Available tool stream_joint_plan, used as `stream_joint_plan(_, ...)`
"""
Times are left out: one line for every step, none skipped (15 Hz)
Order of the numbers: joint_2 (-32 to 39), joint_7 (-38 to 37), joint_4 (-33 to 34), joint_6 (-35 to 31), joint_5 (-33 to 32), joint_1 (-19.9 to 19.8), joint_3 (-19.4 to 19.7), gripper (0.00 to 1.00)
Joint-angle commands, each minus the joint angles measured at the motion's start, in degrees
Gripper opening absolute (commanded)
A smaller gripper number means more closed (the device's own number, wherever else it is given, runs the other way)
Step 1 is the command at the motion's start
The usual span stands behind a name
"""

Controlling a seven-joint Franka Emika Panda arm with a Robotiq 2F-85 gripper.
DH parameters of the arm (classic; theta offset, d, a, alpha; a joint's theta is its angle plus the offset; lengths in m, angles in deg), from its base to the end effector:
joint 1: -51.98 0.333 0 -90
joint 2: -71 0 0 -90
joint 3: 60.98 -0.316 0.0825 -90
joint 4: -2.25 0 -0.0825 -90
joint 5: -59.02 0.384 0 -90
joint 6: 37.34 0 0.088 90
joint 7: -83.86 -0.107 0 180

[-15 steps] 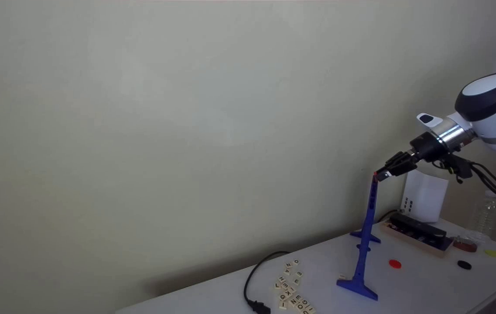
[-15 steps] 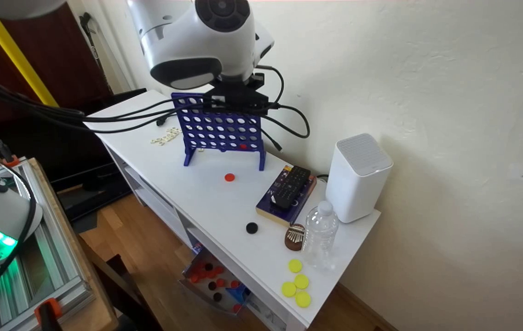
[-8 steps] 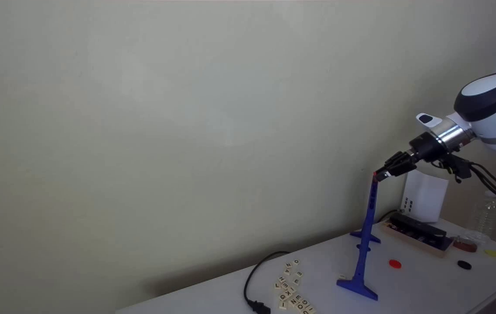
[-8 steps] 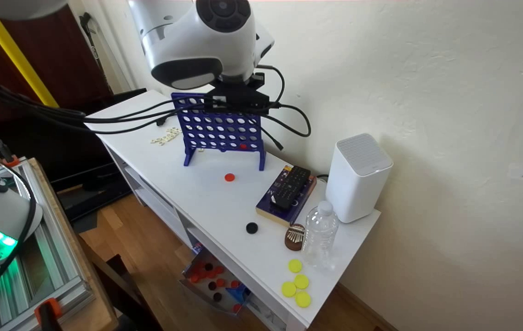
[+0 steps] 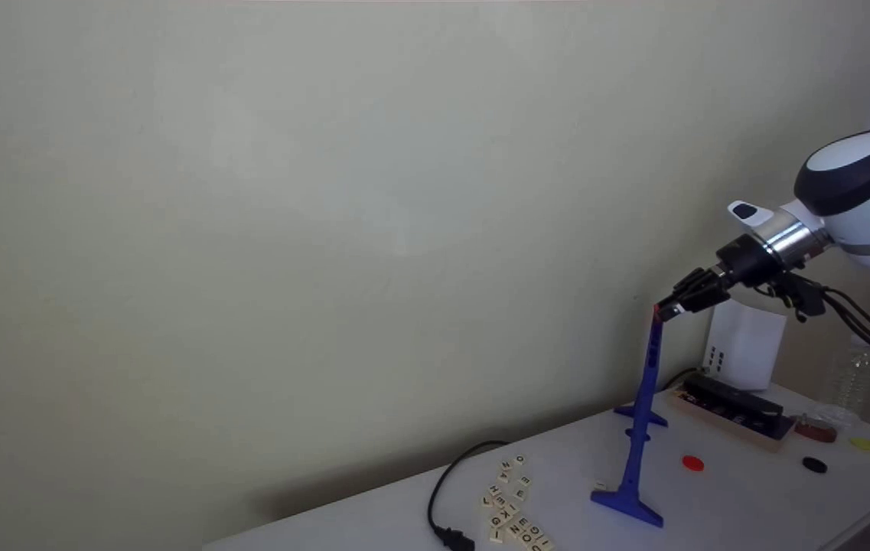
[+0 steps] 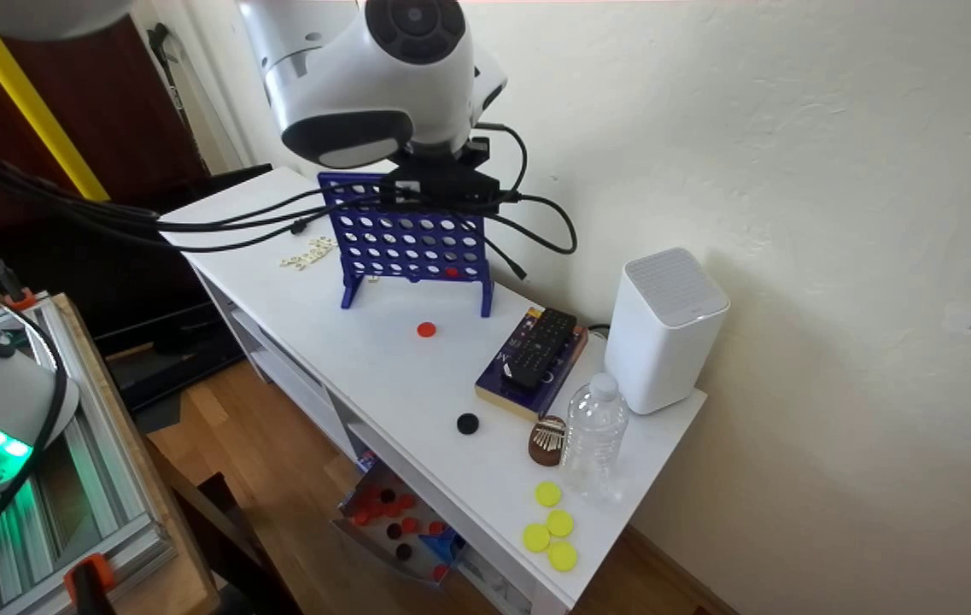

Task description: Put the orange circle inside the blue object

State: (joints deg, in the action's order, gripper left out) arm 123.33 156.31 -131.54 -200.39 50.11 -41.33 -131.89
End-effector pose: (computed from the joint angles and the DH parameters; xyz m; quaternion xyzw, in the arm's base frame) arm 0.5085 -0.1807 0.2340 -0.8496 -0.3528 -0.3536 0.1694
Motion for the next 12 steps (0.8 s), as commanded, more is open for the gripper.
stream_joint_plan(1.5,1.3,1.2,0.1,-0.4,0.9,1.0,0.1)
stream_joint_plan(1.4,1.3,1.2,0.1,-0.4,0.9,1.0,0.1)
stream_joint_plan(1.4,1.3,1.2,0.1,-0.4,1.0,1.0,0.1)
stream_joint_plan(1.4,1.3,1.2,0.1,-0.4,1.0,1.1,0.1)
stream_joint_plan(1.3,1.2,1.2,0.2,-0.4,1.1,1.1,0.1)
stream_joint_plan(1.3,1.2,1.2,0.1,-0.4,1.1,1.1,0.1)
stream_joint_plan(1.2,1.2,1.2,0.1,-0.4,1.1,1.1,0.1)
stream_joint_plan(1.2,1.1,1.1,0.1,-0.3,1.1,1.0,0.1)
stream_joint_plan(1.2,1.1,1.1,0.1,-0.3,1.1,1.0,0.6)
stream_joint_plan(1.1,1.1,1.0,0.0,-0.3,1.1,1.0,0.62)
stream_joint_plan(1.1,1.1,0.9,0.0,-0.3,1.1,1.0,0.68)
stream_joint_plan(1.1,1.1,0.9,-0.1,-0.3,1.0,1.0,0.76)
